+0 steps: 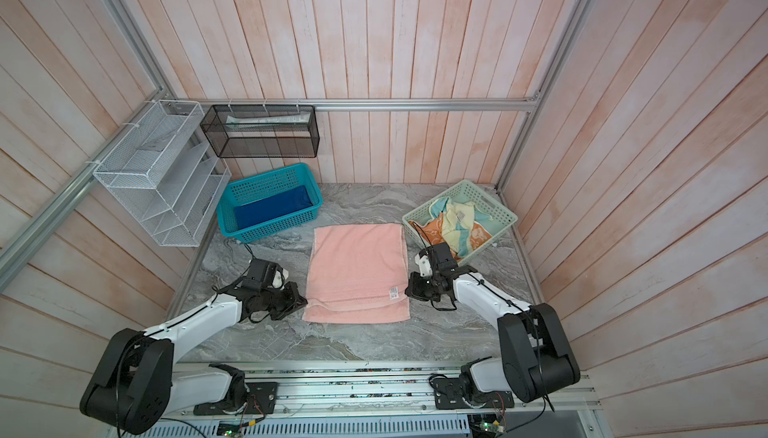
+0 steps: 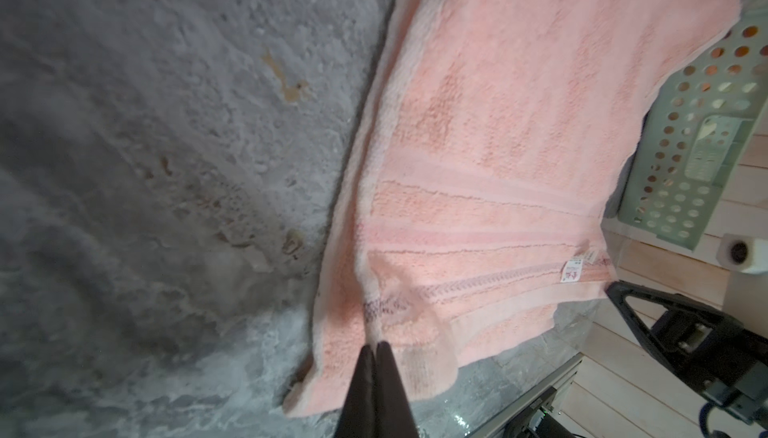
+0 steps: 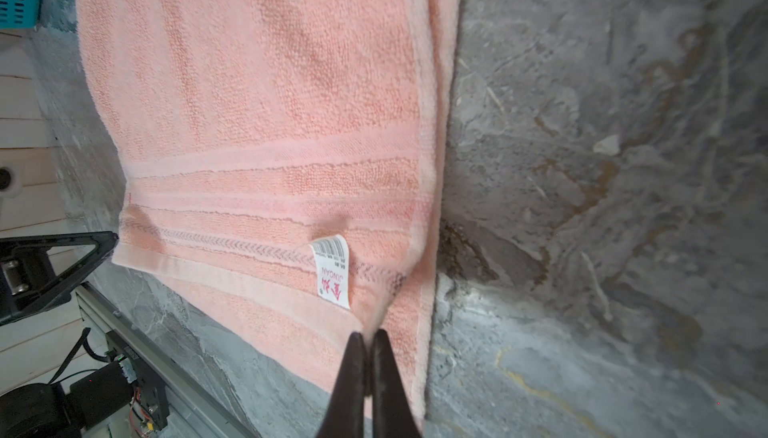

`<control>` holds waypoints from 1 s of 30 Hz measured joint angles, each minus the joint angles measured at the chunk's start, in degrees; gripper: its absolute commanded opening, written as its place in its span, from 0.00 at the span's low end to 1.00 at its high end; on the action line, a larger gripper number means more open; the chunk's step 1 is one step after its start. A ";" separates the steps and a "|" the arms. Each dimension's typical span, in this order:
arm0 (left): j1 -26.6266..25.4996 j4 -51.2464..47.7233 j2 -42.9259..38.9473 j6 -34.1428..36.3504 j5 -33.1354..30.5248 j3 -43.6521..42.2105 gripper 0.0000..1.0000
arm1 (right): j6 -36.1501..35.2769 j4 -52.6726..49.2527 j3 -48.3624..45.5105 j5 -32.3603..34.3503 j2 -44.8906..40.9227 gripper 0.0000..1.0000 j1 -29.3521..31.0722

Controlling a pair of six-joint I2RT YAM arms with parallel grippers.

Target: Fold and stack the towels

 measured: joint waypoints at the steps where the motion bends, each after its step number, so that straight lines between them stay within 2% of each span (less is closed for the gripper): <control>1: 0.00 -0.52 -0.07 0.31 -0.09 0.61 0.00 | 0.02 -0.20 0.26 0.00 -0.50 0.00 0.00; 14: 1.11 -3.19 -0.04 3.50 -0.11 4.42 0.00 | 0.09 -1.44 1.88 0.07 -3.13 0.00 0.00; 19: 1.20 -3.85 -0.04 3.39 -0.09 4.50 0.29 | 0.13 -1.55 1.88 0.04 -3.15 0.00 0.02; 24: 1.20 -2.36 -0.04 1.79 0.98 3.02 0.43 | 0.35 -1.49 1.68 0.02 -3.15 0.00 0.22; 30: 1.20 -0.37 -0.02 -1.03 2.91 -1.60 0.46 | 0.72 -1.27 1.38 0.00 -3.13 0.00 0.74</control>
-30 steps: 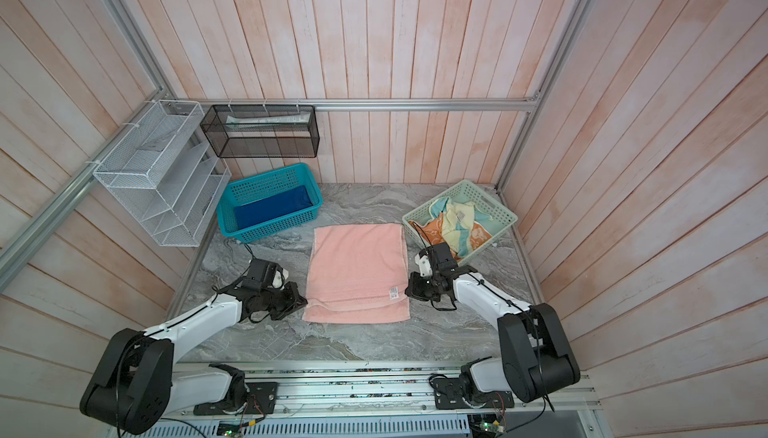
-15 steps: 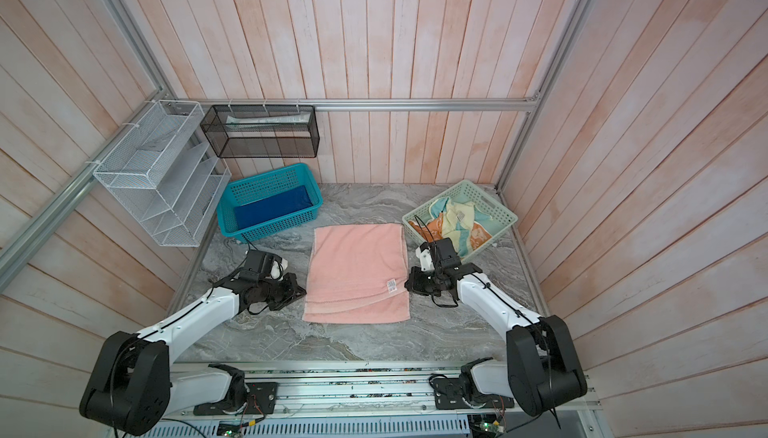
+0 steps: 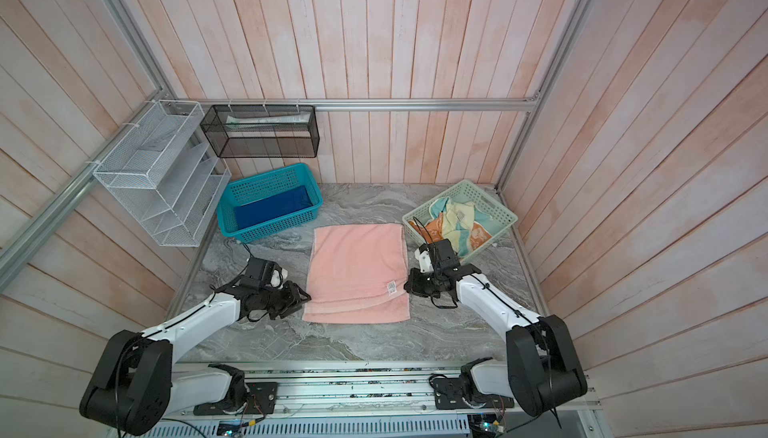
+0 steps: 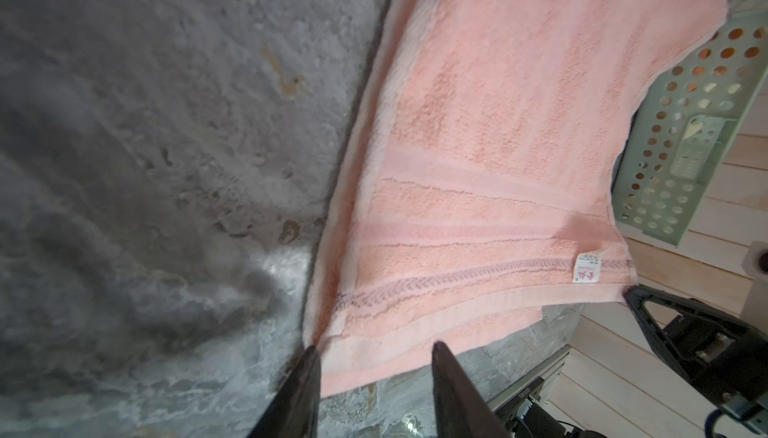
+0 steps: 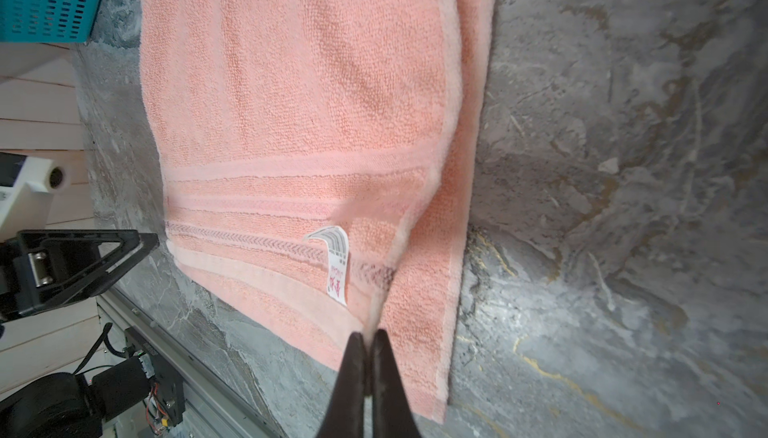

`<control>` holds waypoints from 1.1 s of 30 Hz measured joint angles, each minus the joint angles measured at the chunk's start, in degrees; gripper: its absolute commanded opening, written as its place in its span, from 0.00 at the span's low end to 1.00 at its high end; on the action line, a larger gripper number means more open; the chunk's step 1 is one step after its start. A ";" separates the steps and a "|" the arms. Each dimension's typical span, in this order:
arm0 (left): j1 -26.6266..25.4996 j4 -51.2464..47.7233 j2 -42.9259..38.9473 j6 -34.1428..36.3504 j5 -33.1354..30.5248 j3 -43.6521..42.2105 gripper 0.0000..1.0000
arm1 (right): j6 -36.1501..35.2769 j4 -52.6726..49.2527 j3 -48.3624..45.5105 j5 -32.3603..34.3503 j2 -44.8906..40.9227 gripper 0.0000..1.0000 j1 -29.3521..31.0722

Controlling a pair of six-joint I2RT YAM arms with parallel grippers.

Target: Fold and stack the towels

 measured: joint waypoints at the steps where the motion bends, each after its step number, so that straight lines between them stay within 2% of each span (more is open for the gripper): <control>1: -0.02 0.42 0.00 -0.50 0.31 -0.66 0.46 | 0.02 0.04 0.00 0.00 0.02 0.00 0.00; 10: -0.02 3.76 0.11 -2.95 2.67 -1.92 0.47 | 0.04 0.52 -0.04 0.00 0.37 0.00 0.02; 16: -0.02 5.95 1.88 -3.85 3.48 -2.36 0.54 | 0.02 0.90 -0.48 -0.02 0.44 0.00 0.09; 19: -0.02 6.97 2.64 -4.17 4.02 -2.62 0.53 | 0.04 0.98 -0.61 -0.02 0.44 0.00 0.17; 24: -0.02 8.83 3.28 -4.85 4.74 -2.97 0.43 | 0.04 1.11 -0.74 -0.02 0.44 0.00 0.28; 33: -0.02 11.63 5.14 -5.09 5.79 -2.97 0.17 | 0.04 1.09 -0.74 -0.02 0.44 0.00 0.28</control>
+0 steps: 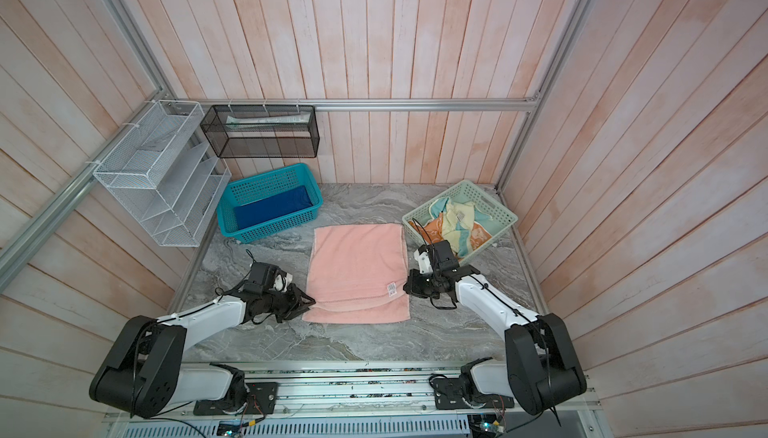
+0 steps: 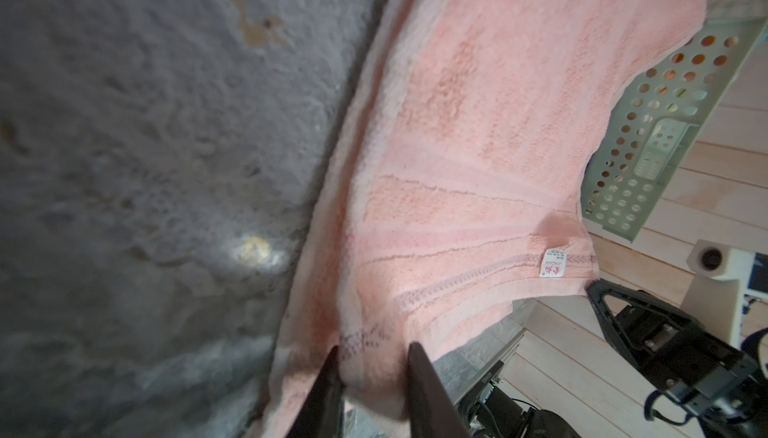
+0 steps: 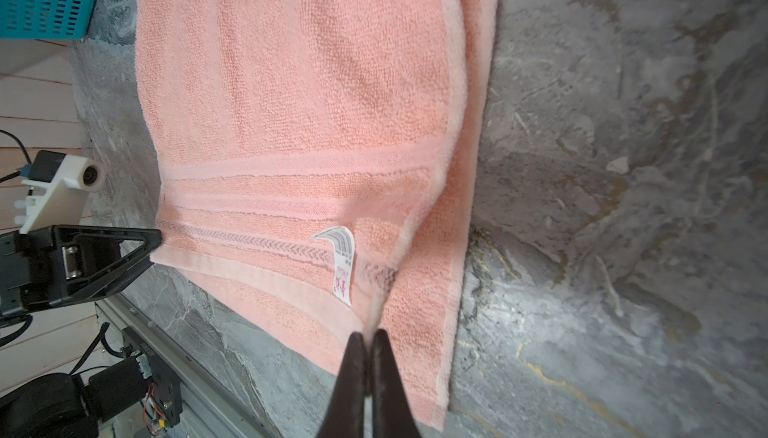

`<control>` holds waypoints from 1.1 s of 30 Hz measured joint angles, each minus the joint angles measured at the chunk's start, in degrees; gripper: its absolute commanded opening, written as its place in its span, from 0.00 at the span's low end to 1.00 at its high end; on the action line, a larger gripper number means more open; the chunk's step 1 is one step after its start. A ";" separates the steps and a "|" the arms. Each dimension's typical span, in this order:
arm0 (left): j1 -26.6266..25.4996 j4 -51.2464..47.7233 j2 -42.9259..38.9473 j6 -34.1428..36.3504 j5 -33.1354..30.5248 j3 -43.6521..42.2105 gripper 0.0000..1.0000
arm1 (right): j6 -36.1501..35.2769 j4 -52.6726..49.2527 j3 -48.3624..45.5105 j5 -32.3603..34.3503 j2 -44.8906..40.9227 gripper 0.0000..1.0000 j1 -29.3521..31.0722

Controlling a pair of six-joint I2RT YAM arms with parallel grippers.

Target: Fold and stack the towels

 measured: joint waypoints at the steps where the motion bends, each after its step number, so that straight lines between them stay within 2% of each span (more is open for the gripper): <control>1: 0.00 0.24 0.31 0.22 0.11 0.02 0.12 | 0.00 0.00 0.00 0.00 0.00 0.00 0.00; 4: 0.00 0.50 0.63 0.24 0.15 0.09 0.00 | 0.00 0.00 0.00 -0.02 0.00 0.00 0.00; 9: 0.63 -1.64 -0.04 1.09 -0.09 2.01 0.00 | 0.04 -0.48 0.20 0.00 -0.39 0.00 0.00; 18: 4.17 -10.62 -6.88 7.02 -1.42 12.15 0.00 | 1.40 -4.74 5.79 0.15 -6.29 0.00 0.09; 24: 4.63 -12.22 -9.42 8.28 -0.48 9.25 0.00 | 5.49 -4.20 1.60 -0.13 -12.35 0.00 2.49; 26: 4.63 -11.32 -9.11 7.91 0.52 5.84 0.05 | 7.26 -2.75 -2.71 -0.92 -13.03 0.00 3.61; 29: 4.61 -10.71 -7.80 7.52 1.73 0.81 0.22 | 9.60 -1.27 -9.33 -2.21 -12.00 0.06 4.79; 31: 4.63 -11.39 -7.13 7.23 2.12 -0.96 0.34 | 10.43 -2.05 -11.52 -2.56 -11.10 0.20 5.11; 33: 4.63 -12.44 -7.23 7.48 1.99 -1.18 0.38 | 10.54 -3.19 -11.63 -2.49 -11.08 0.32 5.20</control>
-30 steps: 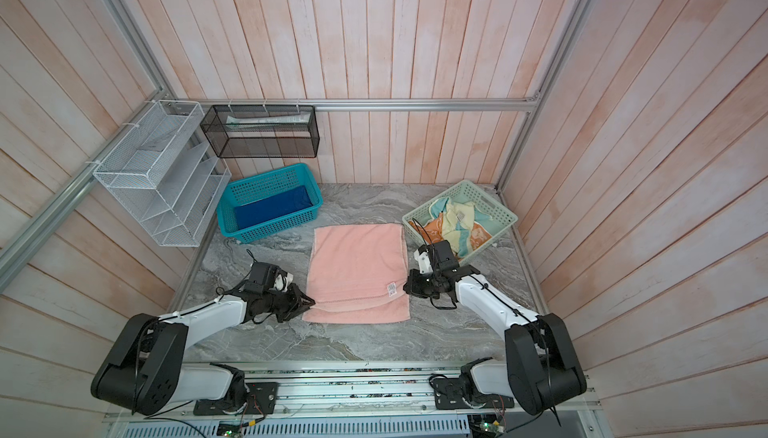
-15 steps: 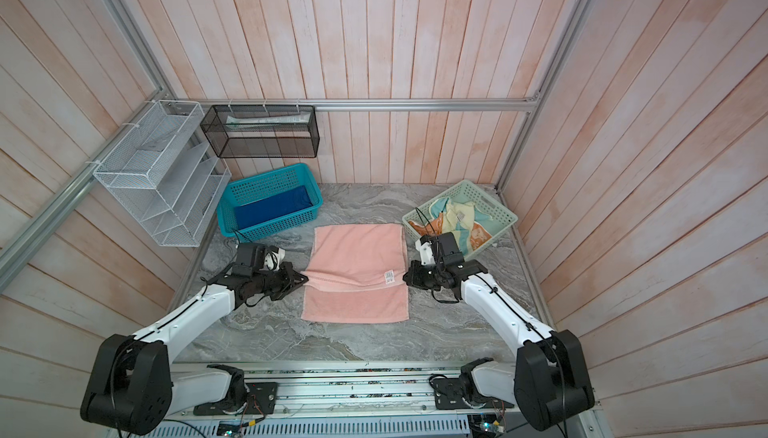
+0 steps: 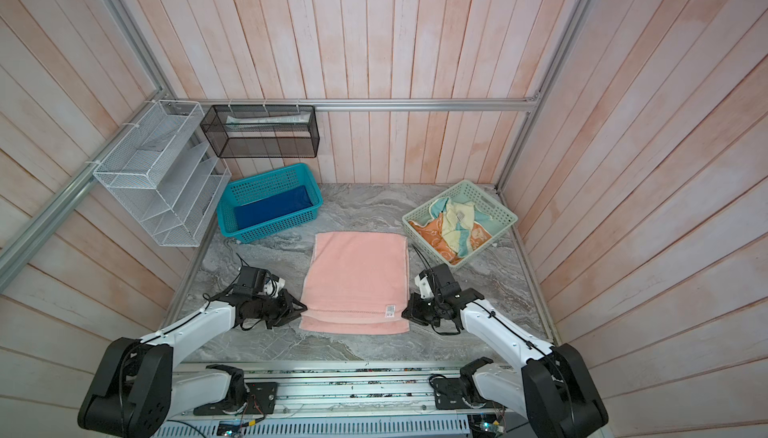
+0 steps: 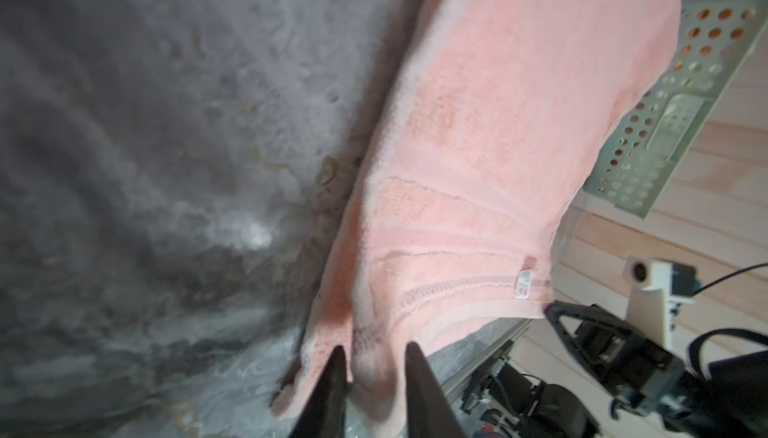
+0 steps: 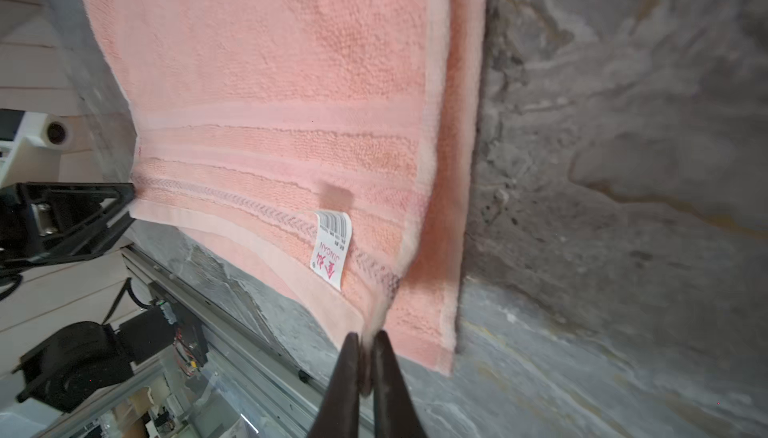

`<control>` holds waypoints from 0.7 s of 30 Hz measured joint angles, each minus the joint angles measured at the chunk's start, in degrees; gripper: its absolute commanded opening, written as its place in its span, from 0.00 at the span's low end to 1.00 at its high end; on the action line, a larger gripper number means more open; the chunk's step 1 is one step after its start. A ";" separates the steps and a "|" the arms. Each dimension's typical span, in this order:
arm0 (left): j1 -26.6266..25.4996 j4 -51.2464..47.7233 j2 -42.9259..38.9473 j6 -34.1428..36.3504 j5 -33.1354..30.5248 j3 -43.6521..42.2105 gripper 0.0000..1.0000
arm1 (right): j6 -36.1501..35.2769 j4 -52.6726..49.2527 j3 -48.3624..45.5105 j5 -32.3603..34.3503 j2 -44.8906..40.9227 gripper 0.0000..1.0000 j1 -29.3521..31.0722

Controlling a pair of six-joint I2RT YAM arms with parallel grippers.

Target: Fold and stack the towels

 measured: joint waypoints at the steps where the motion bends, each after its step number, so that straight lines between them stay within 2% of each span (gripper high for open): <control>1: 0.00 -0.35 -0.15 0.42 -0.22 0.09 0.39 | -0.15 -0.33 0.26 0.26 -0.22 0.35 0.00; 9: 0.00 -3.78 -1.18 2.56 -3.58 3.69 0.43 | -1.88 -2.16 5.03 2.62 0.61 0.36 0.04; 16: 0.00 -3.96 -0.52 3.23 -4.22 3.69 0.53 | -2.38 -3.26 4.81 3.82 3.02 0.40 0.04; 21: 0.00 -3.63 -0.28 2.97 -4.72 1.73 0.54 | -2.08 -3.34 3.08 5.11 0.66 0.41 0.04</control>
